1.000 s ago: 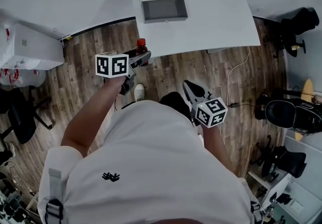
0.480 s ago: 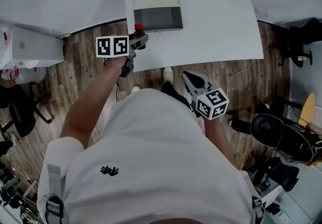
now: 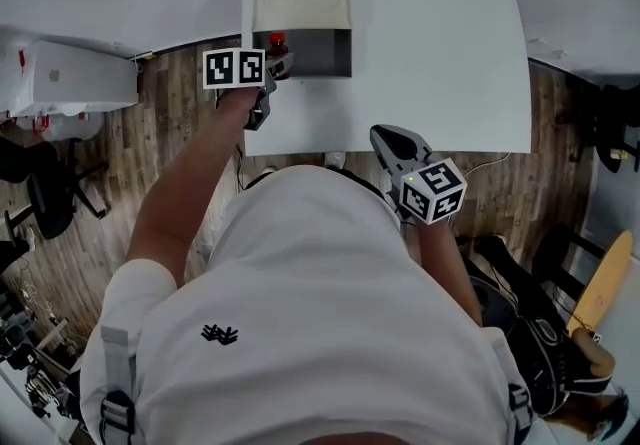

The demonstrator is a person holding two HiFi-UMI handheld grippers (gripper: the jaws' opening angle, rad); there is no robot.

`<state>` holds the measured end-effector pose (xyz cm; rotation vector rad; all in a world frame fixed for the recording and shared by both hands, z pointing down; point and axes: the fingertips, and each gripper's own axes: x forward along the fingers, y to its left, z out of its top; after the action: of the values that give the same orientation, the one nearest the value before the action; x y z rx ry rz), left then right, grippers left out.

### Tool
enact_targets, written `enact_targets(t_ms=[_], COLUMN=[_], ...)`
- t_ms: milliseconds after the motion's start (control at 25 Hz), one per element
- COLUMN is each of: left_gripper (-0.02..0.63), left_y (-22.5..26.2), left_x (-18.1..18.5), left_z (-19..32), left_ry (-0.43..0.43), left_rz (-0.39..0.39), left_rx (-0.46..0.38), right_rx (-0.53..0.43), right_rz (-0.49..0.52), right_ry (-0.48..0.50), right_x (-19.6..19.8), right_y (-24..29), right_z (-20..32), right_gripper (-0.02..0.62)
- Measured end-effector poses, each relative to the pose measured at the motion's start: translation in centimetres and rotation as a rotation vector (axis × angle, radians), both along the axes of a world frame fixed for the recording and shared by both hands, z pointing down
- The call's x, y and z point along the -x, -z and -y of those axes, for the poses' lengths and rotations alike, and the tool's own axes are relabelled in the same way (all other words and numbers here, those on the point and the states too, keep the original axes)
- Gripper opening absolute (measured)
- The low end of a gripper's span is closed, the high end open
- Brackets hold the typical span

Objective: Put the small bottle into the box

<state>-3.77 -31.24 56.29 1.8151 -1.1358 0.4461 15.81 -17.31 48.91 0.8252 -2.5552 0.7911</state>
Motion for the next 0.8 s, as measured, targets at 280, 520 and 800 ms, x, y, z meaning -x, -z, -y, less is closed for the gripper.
enact_targets(t_ms=[280, 520, 800], left_gripper=[0.222, 0.222, 0.222], left_y=[-4.2, -6.1, -8.2], left_x=[1.5, 2.5, 2.7], left_z=[1.9, 1.6, 1.4], left_ry=[0.061, 0.074, 0.063], left_rz=[0.115, 0.183, 0.285], left_rx=[0.083, 0.145, 0.242], right_rx=[0.016, 0.042, 0.062], right_rz=[0.016, 0.031, 0.044], right_ry=[0.047, 0.052, 0.049], right_x=[-1.8, -3.0, -4.0], right_y=[-0.9, -1.6, -2.1], right_z=[2.6, 3.8, 4.6], right_gripper=[0.009, 0.009, 0.009])
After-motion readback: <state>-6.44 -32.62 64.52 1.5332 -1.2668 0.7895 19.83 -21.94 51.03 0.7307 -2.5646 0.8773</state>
